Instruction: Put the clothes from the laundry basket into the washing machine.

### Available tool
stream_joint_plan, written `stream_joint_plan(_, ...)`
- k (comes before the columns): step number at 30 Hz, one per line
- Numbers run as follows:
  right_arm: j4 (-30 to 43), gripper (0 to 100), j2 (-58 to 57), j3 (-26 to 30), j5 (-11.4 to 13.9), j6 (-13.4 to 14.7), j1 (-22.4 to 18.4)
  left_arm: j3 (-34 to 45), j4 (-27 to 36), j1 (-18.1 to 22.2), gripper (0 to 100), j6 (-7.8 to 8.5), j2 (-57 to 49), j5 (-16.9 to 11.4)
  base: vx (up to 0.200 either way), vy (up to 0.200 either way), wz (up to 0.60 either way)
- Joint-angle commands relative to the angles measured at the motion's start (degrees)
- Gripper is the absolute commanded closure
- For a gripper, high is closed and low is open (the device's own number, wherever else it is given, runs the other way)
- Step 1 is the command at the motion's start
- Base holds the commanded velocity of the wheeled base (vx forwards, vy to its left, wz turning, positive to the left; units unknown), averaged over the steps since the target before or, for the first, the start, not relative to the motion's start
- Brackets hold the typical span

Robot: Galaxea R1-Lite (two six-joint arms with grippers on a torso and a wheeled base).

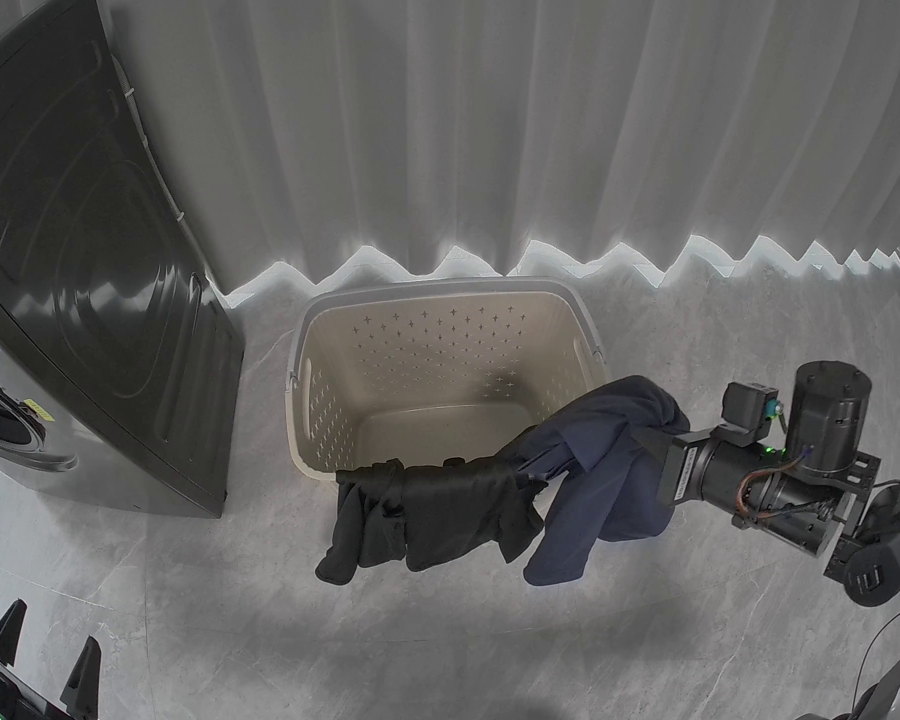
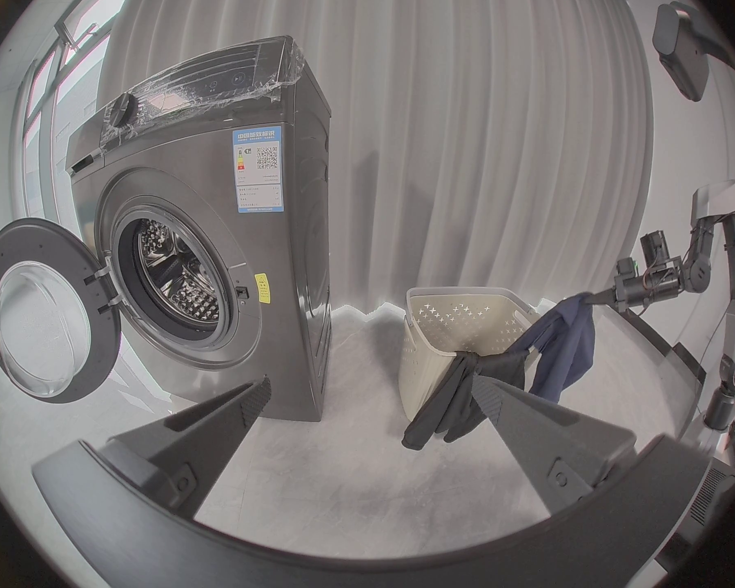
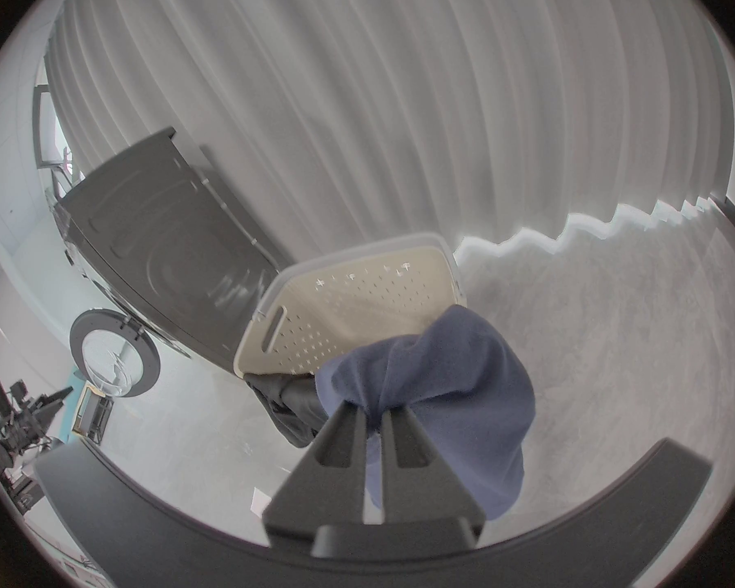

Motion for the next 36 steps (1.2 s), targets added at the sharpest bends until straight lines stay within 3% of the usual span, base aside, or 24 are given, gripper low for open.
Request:
stream_joint_plan(1,0.4,100,-7.6,-0.2,0.0,-0.1,0.6,0.8,0.0,0.0,0,-0.04,-0.7,0.0,0.0,0.0,0.0)
stream_joint_plan(12,0.5,100,-15.2,-4.9,0.0,-2.9,1.8,0.8,0.0,0.0,0,0.14,-0.7,0.0,0.0,0.0,0.0)
stream_joint_plan(17,0.6,100,-17.2,-4.1,-0.1,-3.3,2.3,0.8,0.0,0.0,0,0.05,-0.7,0.0,0.0,0.0,0.0)
stream_joint_plan(32,0.5,100,-19.2,-3.1,0.0,-3.1,2.7,0.8,0.0,0.0,0,-0.04,-0.7,0.0,-0.2,0.0,0.0)
stream_joint_plan(36,0.2,100,-19.2,-2.8,0.0,-3.2,3.3,0.8,0.0,0.0,0,0.05,-0.7,0.0,0.0,0.0,0.0)
